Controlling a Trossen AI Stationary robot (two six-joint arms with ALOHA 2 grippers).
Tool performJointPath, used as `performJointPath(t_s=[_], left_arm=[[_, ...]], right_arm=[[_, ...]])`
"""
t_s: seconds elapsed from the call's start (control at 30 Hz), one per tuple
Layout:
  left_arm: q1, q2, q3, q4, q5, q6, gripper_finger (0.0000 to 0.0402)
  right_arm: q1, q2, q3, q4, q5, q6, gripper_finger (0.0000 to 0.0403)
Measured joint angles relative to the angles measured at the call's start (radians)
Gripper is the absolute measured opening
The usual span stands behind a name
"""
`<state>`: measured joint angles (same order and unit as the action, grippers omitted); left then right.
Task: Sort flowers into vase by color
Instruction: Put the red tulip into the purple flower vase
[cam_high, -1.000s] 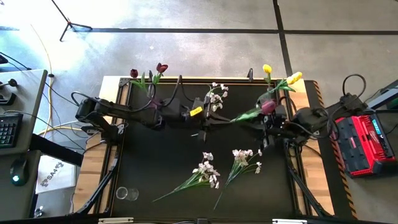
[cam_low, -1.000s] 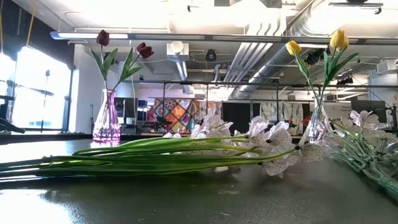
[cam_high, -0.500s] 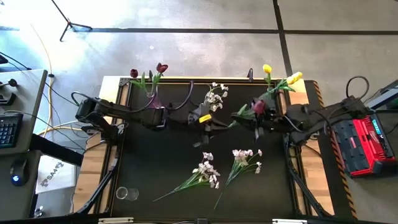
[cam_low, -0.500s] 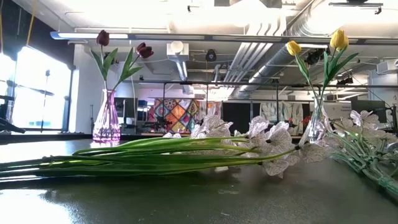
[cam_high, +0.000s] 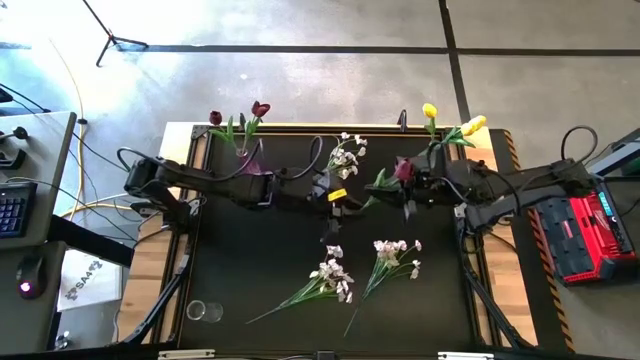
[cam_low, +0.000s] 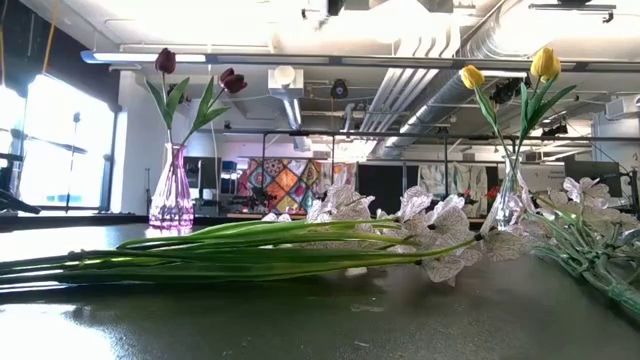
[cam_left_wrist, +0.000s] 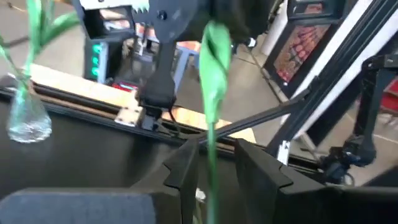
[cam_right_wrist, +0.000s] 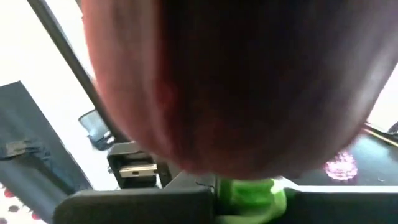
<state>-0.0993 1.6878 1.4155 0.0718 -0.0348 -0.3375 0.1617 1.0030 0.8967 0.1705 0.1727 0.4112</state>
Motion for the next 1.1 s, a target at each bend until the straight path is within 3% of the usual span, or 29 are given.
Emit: performJointPath(t_s=[0.2,0.43,0.53,0.67,0.87,1.0,1.1], left_arm=[[0.009,0.027,-0.001,-0.008,0.049,-0.054,0.0072],[0.018,0.015,-0.001,-0.066,0.049,-0.012,0.0007],[0.028,0.015,-0.001,-0.081,0.052,-0.02,0.0004],[0.035,0.015,-0.001,-0.084,0.031,-0.018,0.0002],[0.047,-0.035,-0.001,-0.113,-0.067,0.015,0.0001],[0.052,-0.1,-0.001,-0.129,-0.151,0.072,0.0001],[0.062,-0.173,-0.01,-0.193,-0.286,0.106,0.0]], right_arm=[[-0.018,0.033,0.0,-0.041,-0.067,0.011,0.0],[-0.018,0.038,0.0,-0.136,-0.078,0.026,0.0004],[-0.018,0.038,0.0,-0.138,-0.072,-0.009,0.0028],[-0.018,0.035,0.0,-0.122,-0.042,-0.035,0.0089],[0.012,-0.015,0.0,-0.083,0.075,-0.069,0.0185],[0.098,-0.036,0.0,-0.025,0.243,-0.116,0.0213],[0.151,-0.037,0.0,-0.03,0.348,-0.121,0.0216]])
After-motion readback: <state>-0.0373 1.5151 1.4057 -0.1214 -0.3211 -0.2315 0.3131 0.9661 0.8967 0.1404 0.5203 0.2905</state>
